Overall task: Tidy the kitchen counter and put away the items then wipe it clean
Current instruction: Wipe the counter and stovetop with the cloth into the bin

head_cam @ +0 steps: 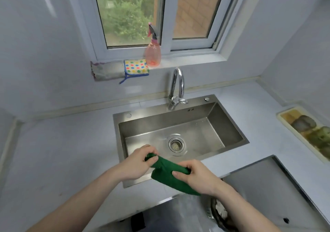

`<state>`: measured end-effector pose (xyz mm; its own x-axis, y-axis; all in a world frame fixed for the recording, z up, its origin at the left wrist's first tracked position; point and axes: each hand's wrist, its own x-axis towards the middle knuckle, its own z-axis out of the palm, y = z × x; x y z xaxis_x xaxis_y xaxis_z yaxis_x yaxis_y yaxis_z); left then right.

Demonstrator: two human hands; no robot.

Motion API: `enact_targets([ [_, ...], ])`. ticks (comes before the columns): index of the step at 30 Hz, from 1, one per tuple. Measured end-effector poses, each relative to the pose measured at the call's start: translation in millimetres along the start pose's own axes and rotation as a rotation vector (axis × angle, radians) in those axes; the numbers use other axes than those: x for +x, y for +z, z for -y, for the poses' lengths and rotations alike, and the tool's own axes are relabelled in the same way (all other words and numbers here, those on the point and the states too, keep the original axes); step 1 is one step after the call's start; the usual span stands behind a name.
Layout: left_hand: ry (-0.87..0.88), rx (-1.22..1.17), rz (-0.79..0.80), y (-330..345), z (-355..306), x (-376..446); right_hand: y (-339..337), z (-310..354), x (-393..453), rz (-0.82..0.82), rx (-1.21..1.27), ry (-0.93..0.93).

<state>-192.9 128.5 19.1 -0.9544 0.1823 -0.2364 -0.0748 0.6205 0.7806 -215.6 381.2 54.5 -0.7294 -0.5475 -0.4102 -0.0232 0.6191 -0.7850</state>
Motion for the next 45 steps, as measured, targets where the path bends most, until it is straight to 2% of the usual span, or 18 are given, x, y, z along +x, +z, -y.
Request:
enact_targets([
  [5,0.154,0.186,0.025,39.4,-57.3,13.4,-36.3,-33.4,-45.9,-0.138,-0.063,-0.062],
  [9,0.281,0.194,0.094,101.8,-133.3,24.5,-82.8,-74.1,-109.2,-0.176,-0.043,-0.038],
  [13,0.274,0.152,0.038,154.1,-174.8,37.1,-121.4,-99.9,-159.0,-0.212,0.025,-0.038],
  [15,0.271,0.082,0.003,179.0,-196.9,42.2,-140.4,-119.1,-183.2,-0.216,0.020,-0.049],
  [18,0.232,-0.104,0.042,207.3,-221.2,43.0,-161.9,-142.8,-214.5,-0.272,-0.013,-0.046],
  [23,0.199,-0.257,0.258,232.5,-259.4,48.8,-187.5,-162.0,-242.2,-0.382,0.079,-0.071],
  [28,0.110,-0.637,0.480,254.1,-292.7,68.2,-202.2,-175.0,-251.5,-0.527,0.147,-0.061],
  [32,0.000,-0.793,0.428,291.1,-292.3,95.2,-210.6,-195.9,-259.0,-0.479,0.312,0.090],
  [38,-0.094,-0.574,0.184,349.2,-280.4,129.4,-220.4,-241.6,-260.5,-0.598,0.216,0.254],
  [45,-0.096,-0.089,0.120,350.3,-256.4,165.2,-281.5,-320.0,-248.2,-0.861,0.077,0.305],
])
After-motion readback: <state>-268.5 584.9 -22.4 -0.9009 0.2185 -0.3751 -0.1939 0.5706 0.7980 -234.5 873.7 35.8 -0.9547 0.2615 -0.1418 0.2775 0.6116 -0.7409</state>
